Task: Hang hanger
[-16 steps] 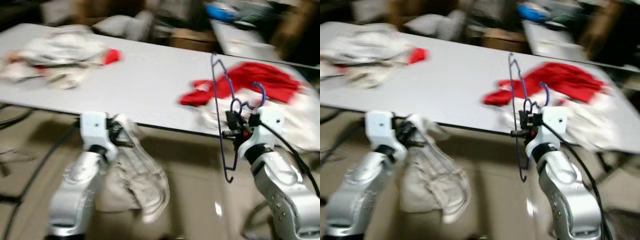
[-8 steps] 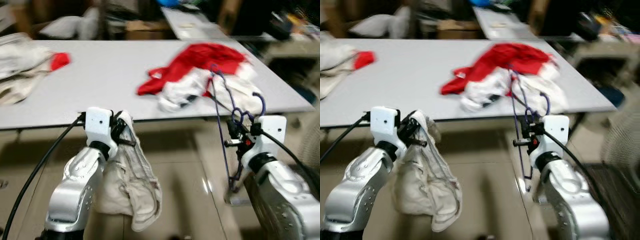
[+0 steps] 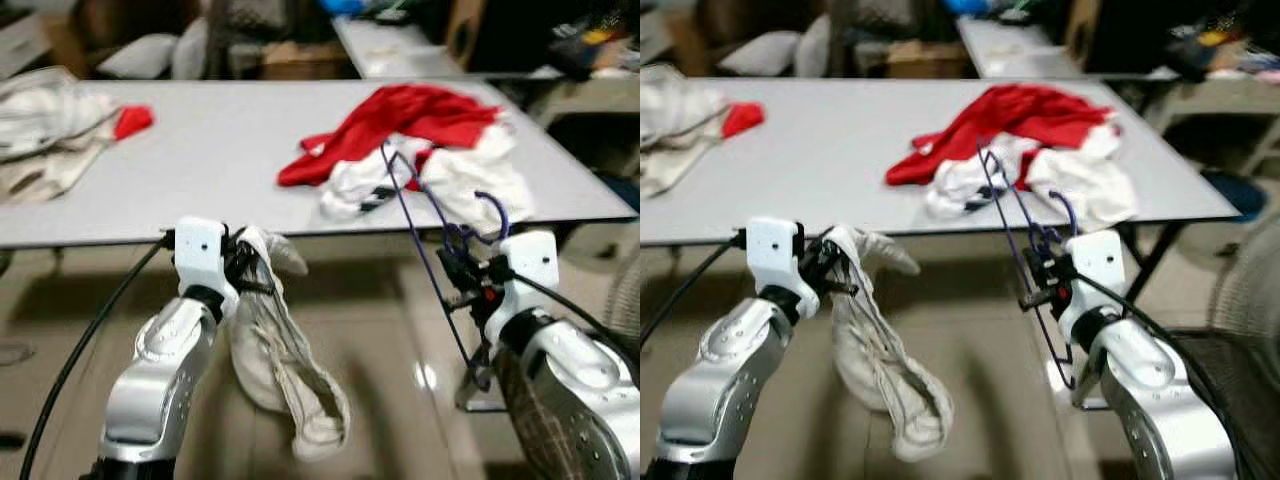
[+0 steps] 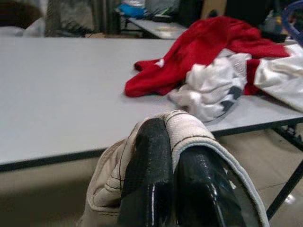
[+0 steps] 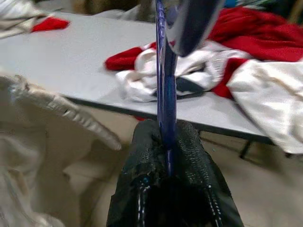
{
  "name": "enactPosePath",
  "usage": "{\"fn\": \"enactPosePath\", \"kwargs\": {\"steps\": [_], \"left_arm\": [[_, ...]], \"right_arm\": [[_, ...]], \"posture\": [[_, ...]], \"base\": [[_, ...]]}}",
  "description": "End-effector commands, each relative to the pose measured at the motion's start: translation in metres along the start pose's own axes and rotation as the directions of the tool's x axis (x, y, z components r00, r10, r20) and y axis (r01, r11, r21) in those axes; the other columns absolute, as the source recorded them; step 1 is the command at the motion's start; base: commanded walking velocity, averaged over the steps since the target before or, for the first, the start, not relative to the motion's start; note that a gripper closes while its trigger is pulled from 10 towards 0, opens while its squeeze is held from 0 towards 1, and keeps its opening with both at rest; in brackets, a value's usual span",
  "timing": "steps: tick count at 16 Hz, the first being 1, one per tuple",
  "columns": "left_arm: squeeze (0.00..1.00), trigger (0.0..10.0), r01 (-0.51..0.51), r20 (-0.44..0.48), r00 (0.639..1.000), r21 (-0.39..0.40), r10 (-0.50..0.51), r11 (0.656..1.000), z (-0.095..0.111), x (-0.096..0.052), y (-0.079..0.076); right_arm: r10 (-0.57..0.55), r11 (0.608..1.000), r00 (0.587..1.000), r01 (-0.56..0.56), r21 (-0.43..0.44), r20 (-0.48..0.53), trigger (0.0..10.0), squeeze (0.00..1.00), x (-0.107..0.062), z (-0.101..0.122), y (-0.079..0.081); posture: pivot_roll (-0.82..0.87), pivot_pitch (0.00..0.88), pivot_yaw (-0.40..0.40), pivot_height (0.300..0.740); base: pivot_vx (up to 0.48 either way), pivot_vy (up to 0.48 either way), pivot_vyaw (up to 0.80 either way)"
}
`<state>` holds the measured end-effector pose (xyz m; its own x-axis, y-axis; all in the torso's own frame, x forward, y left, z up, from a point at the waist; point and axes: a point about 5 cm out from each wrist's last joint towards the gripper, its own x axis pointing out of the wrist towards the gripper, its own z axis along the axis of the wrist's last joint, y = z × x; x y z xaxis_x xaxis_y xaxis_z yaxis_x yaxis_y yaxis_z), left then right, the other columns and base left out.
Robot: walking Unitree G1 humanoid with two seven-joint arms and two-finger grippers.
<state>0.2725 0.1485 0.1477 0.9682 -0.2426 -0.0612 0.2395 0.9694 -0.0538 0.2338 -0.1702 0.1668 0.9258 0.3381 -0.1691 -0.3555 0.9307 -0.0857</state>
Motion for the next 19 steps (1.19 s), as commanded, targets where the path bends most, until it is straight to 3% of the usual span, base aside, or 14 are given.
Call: {"fn": "enactPosePath", "kwargs": {"steps": [1,3,6,8,9,12,13,16,19], "left_arm": [[0.0,10.0,0.014,0.057,0.998,0.017,-0.015,1.0,0.014,0.002,-0.001],[0.0,10.0,0.04,0.072,0.997,0.016,-0.041,0.999,0.017,0.002,-0.001],[0.0,10.0,0.058,0.093,0.994,0.018,-0.059,0.998,0.026,0.01,0.0],[0.0,10.0,0.069,0.115,0.991,0.059,-0.076,0.996,0.037,0.019,0.001],[0.0,10.0,0.037,0.136,0.989,0.086,-0.049,0.996,0.053,0.034,0.011],[0.0,10.0,0.004,0.192,0.981,0.13,-0.03,0.991,0.085,0.061,0.024],[0.0,10.0,0.0,0.2,0.979,0.15,-0.03,0.989,0.096,0.071,0.027],[0.0,10.0,0.016,0.242,0.968,0.17,-0.058,0.985,0.12,0.084,0.026],[0.0,10.0,0.052,0.301,0.948,0.18,-0.105,0.982,0.144,0.089,0.023]], "right_arm": [[0.064,0.998,0.998,-0.065,-0.013,-0.009,10.0,0.0,0.0,0.003,0.002],[0.133,0.987,0.991,-0.134,-0.085,-0.023,10.0,0.0,-0.002,0.007,0.0],[0.16,0.981,0.987,-0.162,-0.106,-0.025,10.0,0.0,-0.007,0.014,-0.009],[0.225,0.966,0.974,-0.222,-0.129,0.002,10.0,0.0,-0.013,0.023,-0.011],[0.38,0.909,0.925,-0.376,-0.179,-0.014,10.0,0.0,-0.03,0.035,-0.014],[0.543,0.805,0.832,-0.555,-0.208,-0.117,10.0,0.0,-0.05,0.044,-0.017],[0.592,0.762,0.792,-0.61,-0.22,-0.146,10.0,0.0,-0.052,0.046,-0.013],[0.673,0.68,0.715,-0.699,-0.219,-0.19,10.0,0.0,-0.053,0.047,-0.004],[0.71,0.625,0.664,-0.748,-0.224,-0.235,10.0,0.0,-0.043,0.041,0.006]], "posture": [[0.0,0.0,-0.016,0.74],[0.0,0.0,-0.015,0.74],[0.0,0.0,-0.012,0.74],[0.0,0.0,-0.007,0.74],[0.0,0.0,-0.009,0.74],[0.01,0.0,-0.01,0.74],[0.01,0.0,-0.001,0.74],[0.0,0.0,0.005,0.74],[0.01,0.0,-0.007,0.74]], "base": [[0.0,0.0,0.0],[0.0,0.0,0.0],[0.186,0.0,-0.53],[0.285,0.0,-0.39],[0.3,0.0,0.0],[0.336,0.0,0.0],[0.364,0.0,0.0],[0.368,0.0,0.0],[0.369,0.0,0.0]]}}
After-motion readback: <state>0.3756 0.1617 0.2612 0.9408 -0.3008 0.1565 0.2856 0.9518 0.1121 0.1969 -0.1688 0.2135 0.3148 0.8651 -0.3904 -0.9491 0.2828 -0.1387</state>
